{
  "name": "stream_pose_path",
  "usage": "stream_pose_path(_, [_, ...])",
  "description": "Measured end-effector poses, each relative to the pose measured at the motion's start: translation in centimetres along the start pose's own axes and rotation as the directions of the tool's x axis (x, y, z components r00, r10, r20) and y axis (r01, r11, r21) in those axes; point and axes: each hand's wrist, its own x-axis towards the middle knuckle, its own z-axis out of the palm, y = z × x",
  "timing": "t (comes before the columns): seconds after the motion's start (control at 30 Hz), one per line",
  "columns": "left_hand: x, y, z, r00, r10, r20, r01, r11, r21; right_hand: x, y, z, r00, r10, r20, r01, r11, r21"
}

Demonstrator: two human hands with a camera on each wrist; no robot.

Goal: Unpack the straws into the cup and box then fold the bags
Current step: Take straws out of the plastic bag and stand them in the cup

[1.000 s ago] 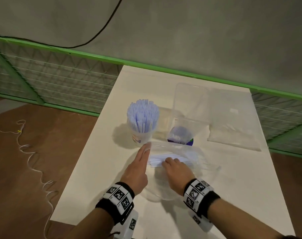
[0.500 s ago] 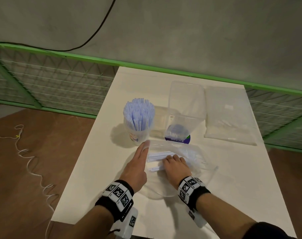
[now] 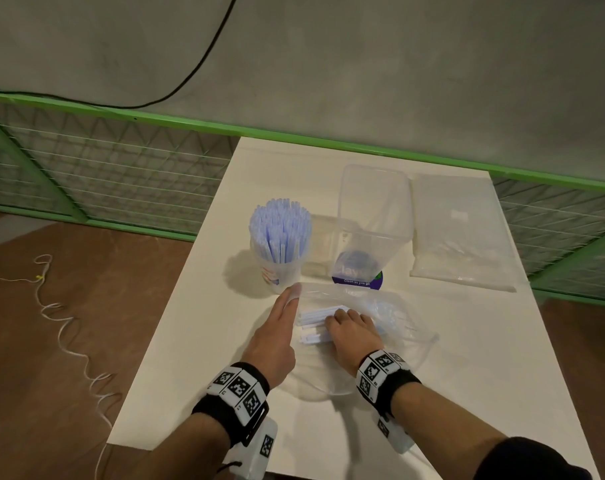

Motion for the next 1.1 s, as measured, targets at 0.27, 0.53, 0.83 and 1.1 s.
stream_pose_path(0.27, [-0.1, 0.4, -0.3, 1.000, -0.007, -0.010, 0.007, 1.000, 0.019, 0.2, 0.3, -0.1, 0.998, -0.033, 0.045, 0.033, 0.999, -0.007])
stream_pose_path(0.53, [0.0, 0.5, -0.2, 1.000, 0.027, -0.016, -0.026, 0.999, 0.039, -0.6, 0.1, -0.1, 0.982, -0.177, 0.072, 0.187, 0.968, -0.169])
stream_pose_path(0.83, [0.0, -0.1, -0.5, 0.999, 0.018, -0.035, -0.017, 1.000, 0.025, -1.7, 0.4, -2.1, 0.996, -0.089, -0.012, 0.088, 0.942, 0.325])
stream_pose_path(1.1, [0.2, -0.7, -1.3, 0.998, 0.010, -0.067, -0.010, 1.000, -0.001, -4.4, -0.6, -6.0, 0.920, 0.363, -0.147, 0.009, 0.357, 0.934])
